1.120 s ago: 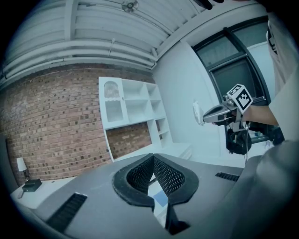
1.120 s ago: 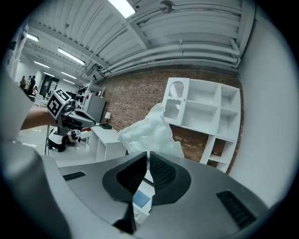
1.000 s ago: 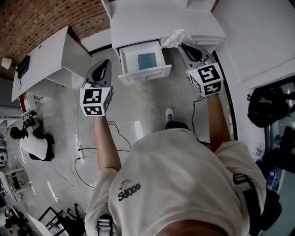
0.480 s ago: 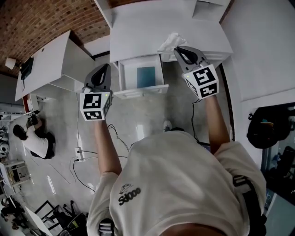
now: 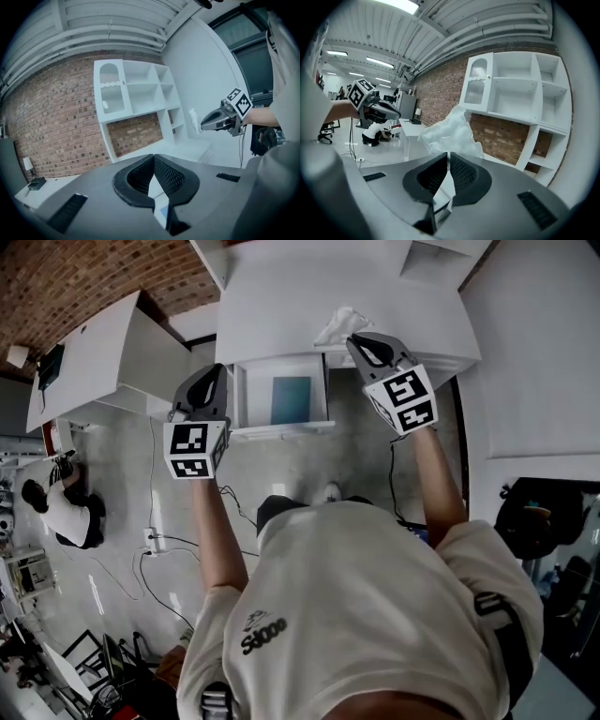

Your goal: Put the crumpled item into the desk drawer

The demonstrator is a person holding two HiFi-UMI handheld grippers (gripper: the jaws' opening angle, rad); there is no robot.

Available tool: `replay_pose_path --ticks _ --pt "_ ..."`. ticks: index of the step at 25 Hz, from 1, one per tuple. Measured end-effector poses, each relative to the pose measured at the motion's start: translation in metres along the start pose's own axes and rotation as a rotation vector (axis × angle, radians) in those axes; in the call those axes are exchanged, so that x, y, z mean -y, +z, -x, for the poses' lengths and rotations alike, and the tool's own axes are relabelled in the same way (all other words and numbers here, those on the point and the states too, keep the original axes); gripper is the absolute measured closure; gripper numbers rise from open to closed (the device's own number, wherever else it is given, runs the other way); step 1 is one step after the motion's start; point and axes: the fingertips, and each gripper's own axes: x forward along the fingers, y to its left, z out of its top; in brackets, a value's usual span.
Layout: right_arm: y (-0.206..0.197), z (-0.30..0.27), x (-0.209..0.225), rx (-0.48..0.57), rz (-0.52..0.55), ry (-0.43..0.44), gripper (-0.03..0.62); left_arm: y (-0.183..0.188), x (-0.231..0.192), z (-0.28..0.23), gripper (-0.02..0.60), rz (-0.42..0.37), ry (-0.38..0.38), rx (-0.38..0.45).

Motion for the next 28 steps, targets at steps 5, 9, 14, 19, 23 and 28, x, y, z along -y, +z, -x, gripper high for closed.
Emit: replay_pose_path --ticks 5,9,14,19,23,28 --pt "-0.024 -0.033 -0.003 -0.061 -0.025 0.026 0.573 -0.019 -0.012 -0.02 0.564 0.024 -0.013 -0.022" --pt "-0.046 -0.061 -0.011 -0.111 -0.048 0.039 0.573 -0.042 -0.024 -0.036 0.563 0.037 -0.03 -0.041" --pt "-0.063 -0.103 -0.02 -0.196 -0.061 0.048 0.572 -0.066 -0.06 -0.053 0.563 0.052 -0.019 -0.054" --pt "-0.082 -0.15 -0.028 -0.28 -0.082 0.055 0.573 -0.091 -0.094 -0.075 0.563 0.075 -0.034 -0.08" --pt "-0.106 -0.182 -0.039 -0.357 -0.111 0.075 0.572 -0.117 -0.107 -0.087 0.563 0.098 -0.06 -0.112" --pt "-0.139 -0.215 -0.06 -0.435 -0.127 0.124 0.574 -0.157 -0.116 -0.103 0.563 0.145 -0.079 -0.161"
